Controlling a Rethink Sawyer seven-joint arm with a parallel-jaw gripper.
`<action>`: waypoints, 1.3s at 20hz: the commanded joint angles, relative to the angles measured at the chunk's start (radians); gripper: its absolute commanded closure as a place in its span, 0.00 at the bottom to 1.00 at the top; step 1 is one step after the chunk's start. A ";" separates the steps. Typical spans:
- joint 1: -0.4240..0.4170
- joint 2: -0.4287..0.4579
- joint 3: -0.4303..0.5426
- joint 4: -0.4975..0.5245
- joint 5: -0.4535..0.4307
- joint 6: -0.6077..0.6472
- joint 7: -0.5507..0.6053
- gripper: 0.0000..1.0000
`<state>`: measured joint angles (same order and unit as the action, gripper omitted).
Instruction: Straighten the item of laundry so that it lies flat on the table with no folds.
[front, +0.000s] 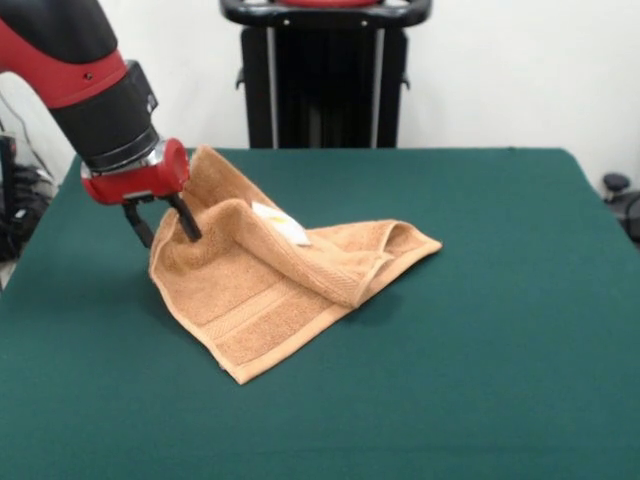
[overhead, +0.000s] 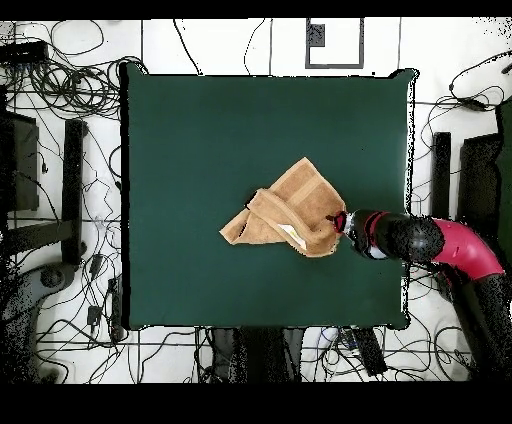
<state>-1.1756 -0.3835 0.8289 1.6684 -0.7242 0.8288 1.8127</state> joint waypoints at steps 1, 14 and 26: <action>0.029 0.017 0.058 -0.011 -0.064 -0.004 -0.370 0.00; 0.058 -0.049 0.045 0.009 -0.060 0.008 -0.301 0.00; 0.071 -0.342 0.114 0.103 0.075 0.169 -0.256 0.00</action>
<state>-1.1696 -0.6103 0.8657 1.6837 -0.6955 0.8847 1.8127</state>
